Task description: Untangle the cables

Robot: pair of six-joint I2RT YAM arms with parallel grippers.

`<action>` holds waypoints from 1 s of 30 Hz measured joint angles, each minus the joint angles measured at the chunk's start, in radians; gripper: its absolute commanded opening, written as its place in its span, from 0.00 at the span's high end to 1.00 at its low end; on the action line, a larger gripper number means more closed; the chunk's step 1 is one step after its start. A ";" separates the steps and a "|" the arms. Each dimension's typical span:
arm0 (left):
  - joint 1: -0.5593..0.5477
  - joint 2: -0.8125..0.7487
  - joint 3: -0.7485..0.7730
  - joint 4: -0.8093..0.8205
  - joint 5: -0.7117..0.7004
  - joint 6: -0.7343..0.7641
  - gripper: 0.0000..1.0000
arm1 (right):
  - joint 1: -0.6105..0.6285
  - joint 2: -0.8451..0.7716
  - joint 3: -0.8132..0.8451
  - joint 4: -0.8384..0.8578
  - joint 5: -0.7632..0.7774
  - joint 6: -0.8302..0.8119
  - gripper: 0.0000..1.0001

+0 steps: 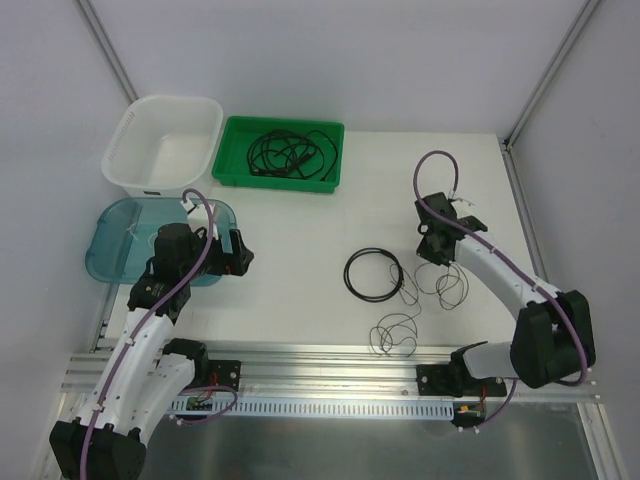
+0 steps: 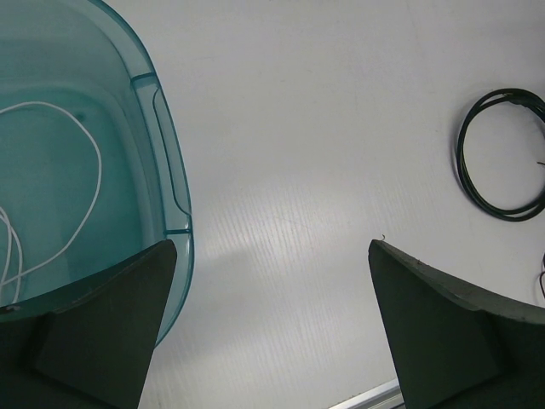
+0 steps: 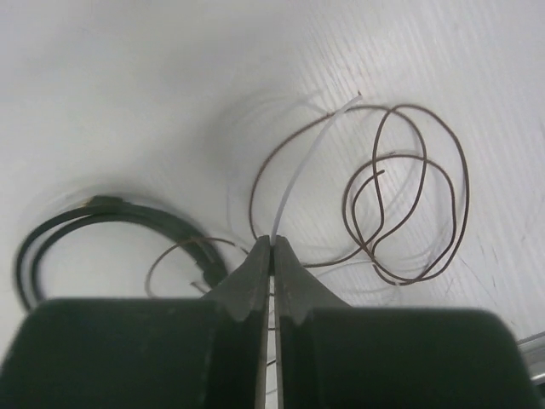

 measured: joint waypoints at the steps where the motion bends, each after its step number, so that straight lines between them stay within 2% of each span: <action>1: 0.000 0.000 0.000 0.000 0.000 0.000 0.03 | 0.011 -0.027 0.027 -0.021 0.007 -0.011 0.99; 9: -0.013 -0.003 -0.002 0.000 0.000 0.001 0.02 | 0.119 -0.196 0.374 -0.139 -0.008 -0.154 0.99; 12: -0.013 -0.003 -0.002 0.000 0.000 0.002 0.02 | 0.169 -0.216 0.542 -0.157 -0.063 -0.229 0.99; 15: -0.019 -0.004 -0.002 0.000 0.000 0.007 0.02 | 0.218 -0.239 0.654 -0.126 -0.182 -0.294 0.99; 19: -0.026 -0.010 -0.005 0.000 0.004 0.015 0.02 | 0.254 -0.259 0.657 -0.050 -0.395 -0.360 0.99; 21: -0.027 -0.011 -0.005 0.001 0.004 0.018 0.02 | 0.287 -0.224 0.669 -0.085 -0.374 -0.389 0.99; 23: -0.032 -0.011 -0.005 0.001 0.004 0.019 0.02 | 0.348 -0.136 0.700 -0.169 -0.237 -0.397 0.99; 25: -0.039 -0.013 -0.006 0.000 0.005 0.019 0.02 | 0.382 -0.040 0.701 -0.215 -0.187 -0.404 0.99; 27: -0.045 -0.017 -0.006 0.000 0.008 0.017 0.02 | 0.398 -0.001 0.580 -0.156 -0.193 -0.403 0.99; 30: -0.066 -0.024 -0.006 0.001 0.050 -0.002 0.02 | 0.410 -0.003 0.422 -0.157 -0.227 -0.381 0.99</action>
